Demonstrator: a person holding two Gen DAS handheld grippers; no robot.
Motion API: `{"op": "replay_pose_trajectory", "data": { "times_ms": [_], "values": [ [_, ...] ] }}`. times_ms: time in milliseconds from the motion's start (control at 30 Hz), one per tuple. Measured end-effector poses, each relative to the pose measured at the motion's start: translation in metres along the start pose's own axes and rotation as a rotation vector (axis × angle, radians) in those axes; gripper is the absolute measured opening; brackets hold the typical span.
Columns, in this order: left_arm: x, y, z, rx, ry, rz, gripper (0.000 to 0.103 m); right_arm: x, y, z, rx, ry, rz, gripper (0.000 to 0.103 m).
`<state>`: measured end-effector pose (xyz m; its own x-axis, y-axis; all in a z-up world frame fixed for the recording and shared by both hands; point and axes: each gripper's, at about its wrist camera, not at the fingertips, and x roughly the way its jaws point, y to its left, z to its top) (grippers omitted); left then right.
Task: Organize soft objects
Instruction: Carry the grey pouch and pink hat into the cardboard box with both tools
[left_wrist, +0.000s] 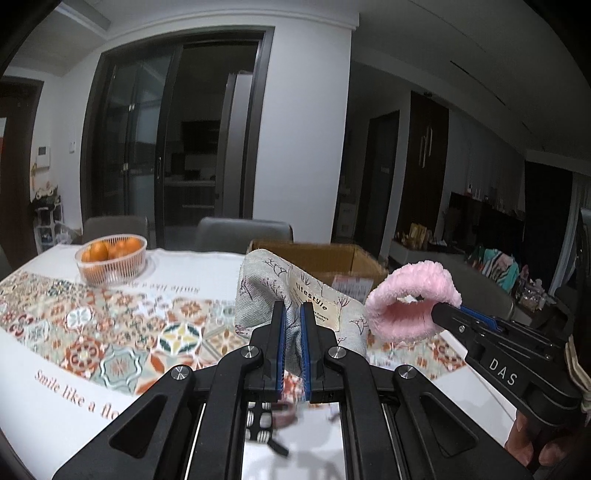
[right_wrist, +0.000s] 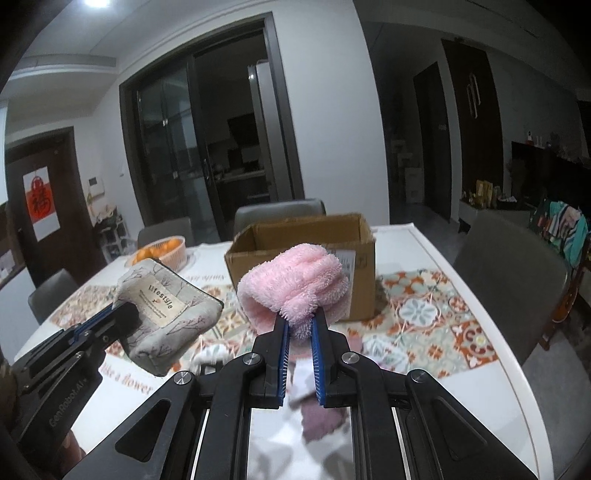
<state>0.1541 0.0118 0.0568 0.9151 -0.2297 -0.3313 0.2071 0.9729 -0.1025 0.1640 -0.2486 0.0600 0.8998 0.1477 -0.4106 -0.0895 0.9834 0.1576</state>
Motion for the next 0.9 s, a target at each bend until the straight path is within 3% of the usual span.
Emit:
{"op": "replay_pose_trajectory", "data": {
  "times_ms": [467,900],
  "values": [
    [0.036,-0.002,0.046,0.026,-0.080,-0.010,0.009,0.022,-0.009,0.045,0.000,-0.107,-0.018,0.013],
    [0.088,-0.004,0.066,0.047,-0.101,-0.013,0.009,0.064,-0.014,0.067,-0.013,-0.123,-0.023,0.013]
  ]
}}
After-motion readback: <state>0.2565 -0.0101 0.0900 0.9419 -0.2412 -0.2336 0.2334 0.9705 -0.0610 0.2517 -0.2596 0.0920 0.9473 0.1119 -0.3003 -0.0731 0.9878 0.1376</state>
